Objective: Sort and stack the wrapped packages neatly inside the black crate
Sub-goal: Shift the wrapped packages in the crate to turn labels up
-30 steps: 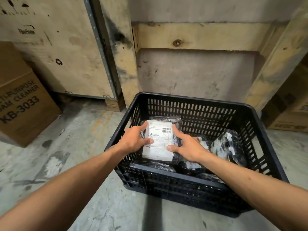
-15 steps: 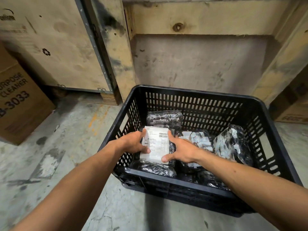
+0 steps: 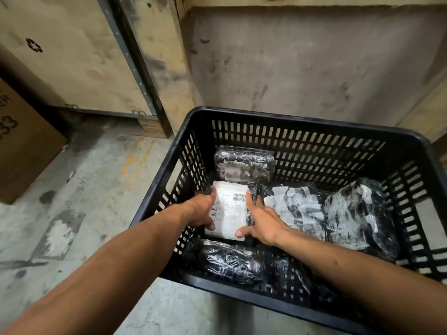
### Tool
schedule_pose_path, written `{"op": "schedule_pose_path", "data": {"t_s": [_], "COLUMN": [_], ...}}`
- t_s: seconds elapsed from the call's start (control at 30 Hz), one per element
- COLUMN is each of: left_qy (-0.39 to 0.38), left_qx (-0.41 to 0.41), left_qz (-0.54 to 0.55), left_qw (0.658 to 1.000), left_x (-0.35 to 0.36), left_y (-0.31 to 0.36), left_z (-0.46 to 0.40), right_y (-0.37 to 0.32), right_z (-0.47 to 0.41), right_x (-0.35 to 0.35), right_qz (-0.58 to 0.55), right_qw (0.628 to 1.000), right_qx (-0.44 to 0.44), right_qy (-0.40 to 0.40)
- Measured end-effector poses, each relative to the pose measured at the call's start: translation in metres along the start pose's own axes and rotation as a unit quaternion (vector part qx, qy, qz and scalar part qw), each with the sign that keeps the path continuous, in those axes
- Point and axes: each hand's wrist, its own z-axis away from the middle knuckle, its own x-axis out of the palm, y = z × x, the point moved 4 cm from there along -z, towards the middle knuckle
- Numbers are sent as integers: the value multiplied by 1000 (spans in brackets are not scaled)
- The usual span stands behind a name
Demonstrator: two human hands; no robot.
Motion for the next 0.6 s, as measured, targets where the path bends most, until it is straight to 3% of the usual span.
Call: {"op": "schedule_pose_path", "data": {"t_s": [0.23, 0.37, 0.6], "left_qy": [-32, -44, -12], "left_qx": [-15, -10, -5], "left_qz": [20, -24, -26], "left_qw": [999, 999, 1000], "left_x": [-4, -7, -8], "left_y": [0, 1, 4], "left_z": [-6, -2, 2], "right_y": [3, -3, -9], "right_z": [-10, -6, 2], "right_x": [-2, -6, -8], "right_qz": [5, 17, 48], "right_qw": [999, 999, 998], "right_qx": [4, 10, 13], "right_qy": [-31, -38, -41]}}
